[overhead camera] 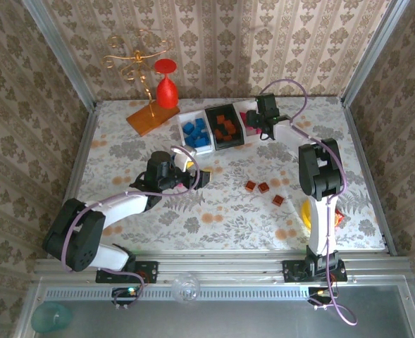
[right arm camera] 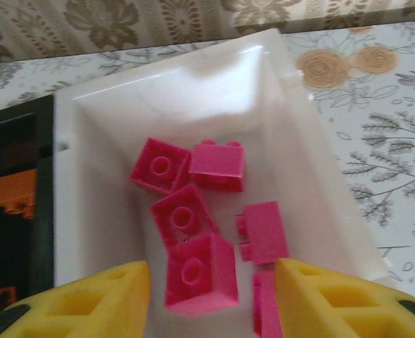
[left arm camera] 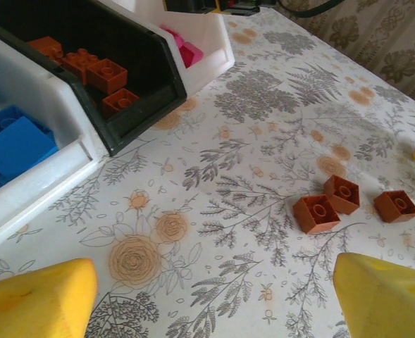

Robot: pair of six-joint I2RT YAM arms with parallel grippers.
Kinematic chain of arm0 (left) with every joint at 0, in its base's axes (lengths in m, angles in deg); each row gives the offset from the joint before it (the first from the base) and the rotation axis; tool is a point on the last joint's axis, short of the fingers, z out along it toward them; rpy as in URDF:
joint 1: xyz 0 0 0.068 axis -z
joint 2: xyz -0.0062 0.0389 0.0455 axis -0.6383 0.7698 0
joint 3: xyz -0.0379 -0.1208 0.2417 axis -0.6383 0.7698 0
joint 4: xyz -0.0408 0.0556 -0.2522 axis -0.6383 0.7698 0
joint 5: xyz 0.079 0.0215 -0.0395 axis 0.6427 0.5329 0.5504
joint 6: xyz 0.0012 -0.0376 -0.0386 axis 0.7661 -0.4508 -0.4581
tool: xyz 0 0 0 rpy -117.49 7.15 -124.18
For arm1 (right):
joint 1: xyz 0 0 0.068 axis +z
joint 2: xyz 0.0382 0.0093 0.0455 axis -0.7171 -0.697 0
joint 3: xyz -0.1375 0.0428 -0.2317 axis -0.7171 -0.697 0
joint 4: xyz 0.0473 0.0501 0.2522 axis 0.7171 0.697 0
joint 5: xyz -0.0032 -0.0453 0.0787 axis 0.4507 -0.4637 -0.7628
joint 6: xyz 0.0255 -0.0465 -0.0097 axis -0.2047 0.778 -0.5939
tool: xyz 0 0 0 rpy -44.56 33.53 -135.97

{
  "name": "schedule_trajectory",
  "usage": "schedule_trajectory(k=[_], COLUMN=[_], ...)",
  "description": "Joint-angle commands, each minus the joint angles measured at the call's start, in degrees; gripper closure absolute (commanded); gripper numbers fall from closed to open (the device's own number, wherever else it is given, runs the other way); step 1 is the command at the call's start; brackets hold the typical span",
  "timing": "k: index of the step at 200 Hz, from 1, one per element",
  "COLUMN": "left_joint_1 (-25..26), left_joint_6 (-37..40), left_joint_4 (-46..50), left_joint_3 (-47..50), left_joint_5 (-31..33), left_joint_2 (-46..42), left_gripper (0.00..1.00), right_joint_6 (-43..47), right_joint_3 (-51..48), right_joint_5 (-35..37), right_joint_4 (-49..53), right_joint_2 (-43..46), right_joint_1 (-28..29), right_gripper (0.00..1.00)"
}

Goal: Sort the legos into containers by color
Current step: Place the lego in the container, then pick up the lego from the center of the table.

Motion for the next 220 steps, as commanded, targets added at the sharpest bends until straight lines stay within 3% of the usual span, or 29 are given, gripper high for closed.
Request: schedule_trajectory(k=[1,54,89,109,126,154,220], left_joint_1=[-0.05,-2.61,-4.00,-4.38,-6.07,-13.19,-20.81], left_joint_6=[0.63,-2.25,-4.02,-3.88,-5.61,-9.04,-11.85], left_joint_4=[1.43,8.49,12.39,14.07,14.30,11.74,8.39], left_joint_3=[0.42,0.42,-0.73,-1.41,-1.22,1.43,4.40], left_joint_5=[4.74,16.76,19.11,20.60,19.63,13.53,3.31], left_joint_2=[-2.34,-5.41,-6.23,-6.12,-5.81,-7.35,-8.80], left_gripper=[0.12,0.12,0.13,0.13,0.13,0.14,0.14], right_joint_6=[-2.40,-5.84,1.88,5.48,7.70,9.69,13.33], right_joint_3=[-2.63,-24.16,-31.32,-35.32,-37.82,-38.24,-29.60], right_joint_5=[-5.23,-5.96,-2.28,-4.28,-8.63,-14.16,-14.37], right_joint_4=[-0.09,-6.15,-3.53,-6.10,-9.65,-13.60,-17.06], right_joint_2=[6.73,24.69,32.85,35.06,34.47,29.78,14.48], right_joint_1=[0.44,3.91,12.12,16.05,18.65,22.95,33.73], right_gripper=[0.44,0.31,0.22,0.18,0.17,0.16,0.16])
